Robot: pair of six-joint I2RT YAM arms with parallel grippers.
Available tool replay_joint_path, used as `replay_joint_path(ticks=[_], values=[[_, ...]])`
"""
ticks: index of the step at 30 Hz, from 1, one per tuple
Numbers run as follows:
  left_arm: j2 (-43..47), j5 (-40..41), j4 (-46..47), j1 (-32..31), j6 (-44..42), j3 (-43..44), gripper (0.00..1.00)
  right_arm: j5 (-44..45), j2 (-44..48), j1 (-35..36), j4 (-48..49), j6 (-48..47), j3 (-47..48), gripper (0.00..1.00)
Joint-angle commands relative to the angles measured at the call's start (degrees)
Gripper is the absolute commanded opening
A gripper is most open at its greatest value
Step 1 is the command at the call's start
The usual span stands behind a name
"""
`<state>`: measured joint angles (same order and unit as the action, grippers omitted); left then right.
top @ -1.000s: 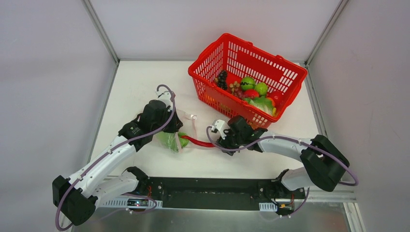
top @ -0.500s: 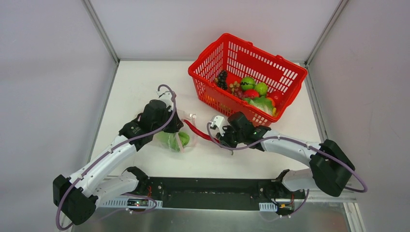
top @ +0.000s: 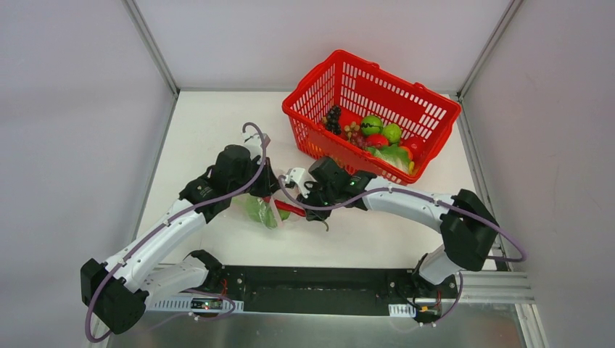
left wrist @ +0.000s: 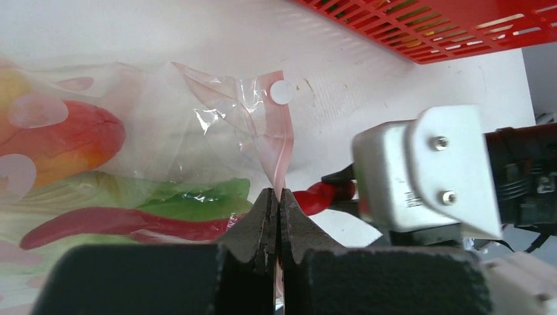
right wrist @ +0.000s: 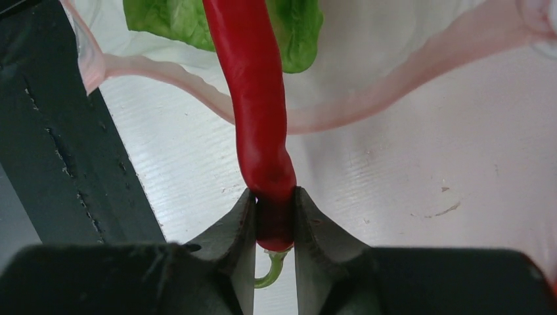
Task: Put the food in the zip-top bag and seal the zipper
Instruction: Place the fake vegetable in the zipper food storage bag.
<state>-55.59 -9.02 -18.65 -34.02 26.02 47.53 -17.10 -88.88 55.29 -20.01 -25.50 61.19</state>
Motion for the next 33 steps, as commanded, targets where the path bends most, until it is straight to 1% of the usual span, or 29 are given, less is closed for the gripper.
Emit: replay_joint_path(ticks=[1,3,5,8,12,15,19,23,26,29,31,33], values=[[1.50,-3.68,2.43,0.18,-0.21,2.64,0.00,3.58,-0.55,2.72,0.24,1.40,4.04,0.08],[1.73,-3.70,2.43,0.18,0.23,2.56,0.00,5.58,0.28,3.82,2.14,1.07,4.43,0.09],[2.09,-3.90,3.03,0.18,0.74,2.37,0.00,5.63,2.03,4.09,6.07,1.42,3.48,0.11],[2.34,-4.88,5.31,0.16,2.04,1.90,0.00,2.56,4.05,4.11,12.55,2.51,0.79,0.14],[2.61,-6.79,7.24,0.18,3.81,1.86,0.00,2.54,3.92,4.24,19.37,7.31,-0.80,0.15],[3.33,-7.63,8.77,0.18,5.14,1.32,0.00,4.42,2.44,4.32,20.49,10.57,-0.08,0.19],[3.83,-8.62,9.79,0.18,6.11,1.25,0.00,6.18,1.33,4.35,24.56,12.50,-0.22,0.19],[3.60,-9.32,9.71,0.18,6.61,1.59,0.00,6.02,1.56,4.31,28.77,13.79,-0.77,0.20],[3.83,-9.82,11.42,0.18,7.75,0.94,0.00,5.98,2.06,4.35,32.05,13.82,-2.21,0.22],[4.02,-9.88,12.74,0.18,8.74,0.55,0.00,6.12,1.91,4.31,32.17,14.96,-2.00,0.24],[4.45,-9.54,13.60,0.18,9.31,0.31,0.00,8.23,2.02,4.26,32.71,16.30,-2.28,0.25],[4.92,-8.45,14.15,0.18,9.79,0.11,0.00,12.13,1.90,4.31,33.62,18.05,-2.59,0.29]])
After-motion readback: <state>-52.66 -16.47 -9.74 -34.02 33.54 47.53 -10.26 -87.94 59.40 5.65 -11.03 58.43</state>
